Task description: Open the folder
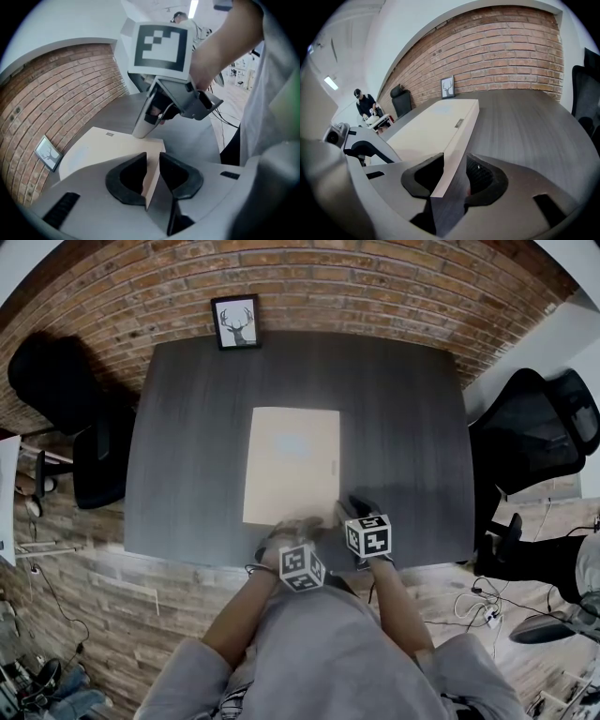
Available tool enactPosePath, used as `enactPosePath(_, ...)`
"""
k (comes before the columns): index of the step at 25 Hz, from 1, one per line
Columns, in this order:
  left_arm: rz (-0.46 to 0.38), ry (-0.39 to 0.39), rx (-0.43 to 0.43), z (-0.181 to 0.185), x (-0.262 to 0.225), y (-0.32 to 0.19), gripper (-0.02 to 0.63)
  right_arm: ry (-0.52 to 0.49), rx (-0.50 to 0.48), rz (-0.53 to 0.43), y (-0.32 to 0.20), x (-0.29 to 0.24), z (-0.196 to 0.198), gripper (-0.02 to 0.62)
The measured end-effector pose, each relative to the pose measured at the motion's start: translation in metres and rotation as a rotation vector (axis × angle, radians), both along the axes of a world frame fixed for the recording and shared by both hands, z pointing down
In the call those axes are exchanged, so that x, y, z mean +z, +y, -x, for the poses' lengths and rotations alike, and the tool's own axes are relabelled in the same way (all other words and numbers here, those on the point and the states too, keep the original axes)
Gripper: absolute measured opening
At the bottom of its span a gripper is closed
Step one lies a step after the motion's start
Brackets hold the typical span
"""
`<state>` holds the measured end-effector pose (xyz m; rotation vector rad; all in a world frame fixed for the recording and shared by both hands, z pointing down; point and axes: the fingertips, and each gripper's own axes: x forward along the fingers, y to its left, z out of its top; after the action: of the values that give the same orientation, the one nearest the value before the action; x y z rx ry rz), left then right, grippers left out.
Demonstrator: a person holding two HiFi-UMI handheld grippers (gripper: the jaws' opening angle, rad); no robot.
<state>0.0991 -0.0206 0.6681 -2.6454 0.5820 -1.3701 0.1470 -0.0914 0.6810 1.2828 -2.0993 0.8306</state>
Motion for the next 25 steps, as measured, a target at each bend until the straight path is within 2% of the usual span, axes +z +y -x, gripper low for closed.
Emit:
enactPosePath(13,-0.043,0.053,-0.03,0.002,-0.025,0.0,0.02,0.011,-0.003,-0.007,-0.001,-0.001,0.0,0.123)
enactPosePath(25,-0.161,0.19,-0.15,0.018,-0.077,-0.012,0.011,0.031,-0.017,-0.01,-0.001,-0.002,0.001,0.123)
